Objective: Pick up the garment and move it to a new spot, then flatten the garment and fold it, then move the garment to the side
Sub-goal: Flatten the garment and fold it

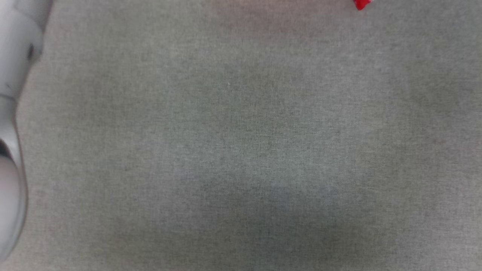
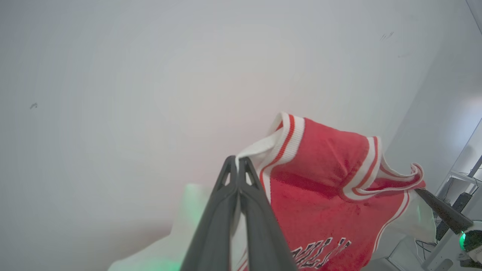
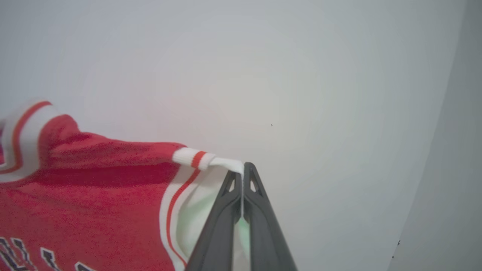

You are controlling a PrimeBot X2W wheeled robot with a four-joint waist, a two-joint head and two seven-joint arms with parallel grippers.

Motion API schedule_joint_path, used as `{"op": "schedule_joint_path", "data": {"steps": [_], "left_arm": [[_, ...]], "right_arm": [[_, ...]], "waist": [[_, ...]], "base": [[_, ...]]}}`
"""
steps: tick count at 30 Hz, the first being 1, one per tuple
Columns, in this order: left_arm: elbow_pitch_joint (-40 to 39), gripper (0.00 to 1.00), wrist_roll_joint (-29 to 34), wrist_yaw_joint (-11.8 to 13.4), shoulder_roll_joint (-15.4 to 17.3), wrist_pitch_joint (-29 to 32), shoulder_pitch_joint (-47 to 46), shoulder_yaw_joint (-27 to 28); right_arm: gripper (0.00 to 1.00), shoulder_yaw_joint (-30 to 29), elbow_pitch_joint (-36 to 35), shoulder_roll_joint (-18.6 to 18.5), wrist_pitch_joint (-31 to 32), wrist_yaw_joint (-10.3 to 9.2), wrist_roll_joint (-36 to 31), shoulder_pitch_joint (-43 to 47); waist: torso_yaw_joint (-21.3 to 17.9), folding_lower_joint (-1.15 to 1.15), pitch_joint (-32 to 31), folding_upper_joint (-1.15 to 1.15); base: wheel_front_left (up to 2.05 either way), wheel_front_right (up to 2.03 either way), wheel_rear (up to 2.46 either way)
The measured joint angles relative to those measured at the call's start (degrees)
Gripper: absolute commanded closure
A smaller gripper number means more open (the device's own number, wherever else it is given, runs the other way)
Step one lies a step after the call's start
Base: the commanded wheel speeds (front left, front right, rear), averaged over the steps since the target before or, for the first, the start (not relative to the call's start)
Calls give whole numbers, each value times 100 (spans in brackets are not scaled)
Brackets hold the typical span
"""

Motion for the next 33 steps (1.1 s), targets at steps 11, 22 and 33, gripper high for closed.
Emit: {"op": "schedule_joint_path", "data": {"steps": [11,22,33], "left_arm": [[-2020,100,-638,4,901,-77,2803,-345],[-3990,100,-857,5,1962,-459,5644,-833],[-5367,100,-666,5,3123,-534,7057,-1077]], "right_arm": [[100,839,-1670,-664,643,-1,648,2474],[100,577,-4301,-1983,1441,-1,1347,5834],[100,-767,-6290,-2504,2625,-1,1290,8579]], "waist": [[59,0,-399,0],[128,0,-644,0],[49,0,-872,0]], "base": [[0,0,0],[0,0,0],[0,0,0]]}}
